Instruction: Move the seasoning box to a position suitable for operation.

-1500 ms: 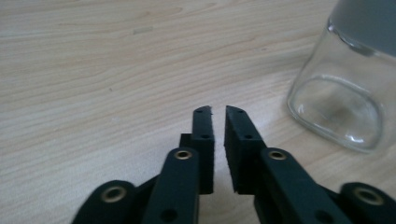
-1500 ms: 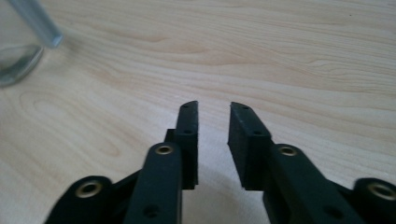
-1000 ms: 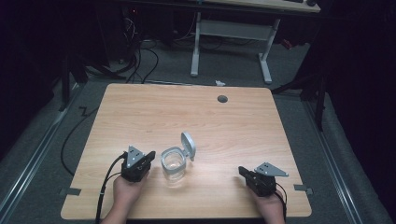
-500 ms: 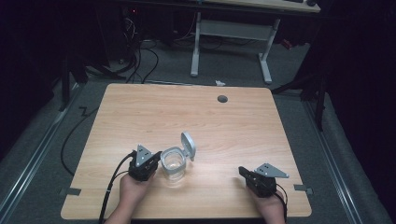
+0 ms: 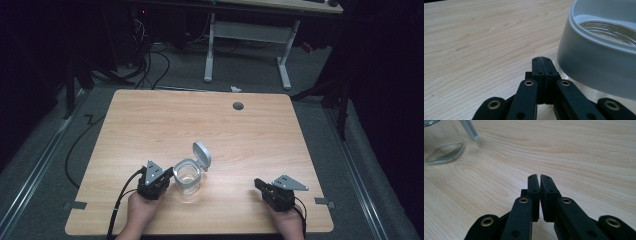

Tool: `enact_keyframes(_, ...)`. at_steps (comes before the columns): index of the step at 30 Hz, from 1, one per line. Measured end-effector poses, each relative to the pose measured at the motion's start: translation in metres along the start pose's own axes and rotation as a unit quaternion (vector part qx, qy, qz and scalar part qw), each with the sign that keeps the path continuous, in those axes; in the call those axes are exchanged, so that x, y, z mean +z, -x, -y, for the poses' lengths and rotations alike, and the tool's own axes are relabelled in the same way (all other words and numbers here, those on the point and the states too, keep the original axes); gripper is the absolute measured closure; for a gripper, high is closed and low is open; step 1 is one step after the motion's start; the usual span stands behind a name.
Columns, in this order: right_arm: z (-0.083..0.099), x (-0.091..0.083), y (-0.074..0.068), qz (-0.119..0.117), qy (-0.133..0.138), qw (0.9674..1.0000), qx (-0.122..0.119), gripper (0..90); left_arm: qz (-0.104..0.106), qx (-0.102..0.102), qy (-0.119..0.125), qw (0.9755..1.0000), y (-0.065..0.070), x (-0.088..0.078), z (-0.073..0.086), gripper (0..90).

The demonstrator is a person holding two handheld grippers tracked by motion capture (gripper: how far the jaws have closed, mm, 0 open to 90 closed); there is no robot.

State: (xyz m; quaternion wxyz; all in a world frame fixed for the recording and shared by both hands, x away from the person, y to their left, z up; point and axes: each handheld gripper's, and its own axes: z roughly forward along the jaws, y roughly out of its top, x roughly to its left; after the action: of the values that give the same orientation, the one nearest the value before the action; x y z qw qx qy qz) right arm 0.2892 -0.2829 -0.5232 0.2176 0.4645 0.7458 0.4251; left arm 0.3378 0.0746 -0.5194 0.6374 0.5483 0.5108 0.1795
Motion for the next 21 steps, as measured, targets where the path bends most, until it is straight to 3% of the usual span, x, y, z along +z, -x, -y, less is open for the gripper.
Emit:
enact_keyframes(13,-0.001,0.001,0.001,0.028,0.002,0.9994,0.020,89.8,0.020,0.000,-0.005,0.9998,0.017,-0.013,0.009,90.0)
enact_keyframes(21,-0.001,0.001,0.001,0.033,0.002,0.9992,0.022,89.6,0.027,-0.001,-0.008,0.9996,0.023,-0.016,0.012,90.0)
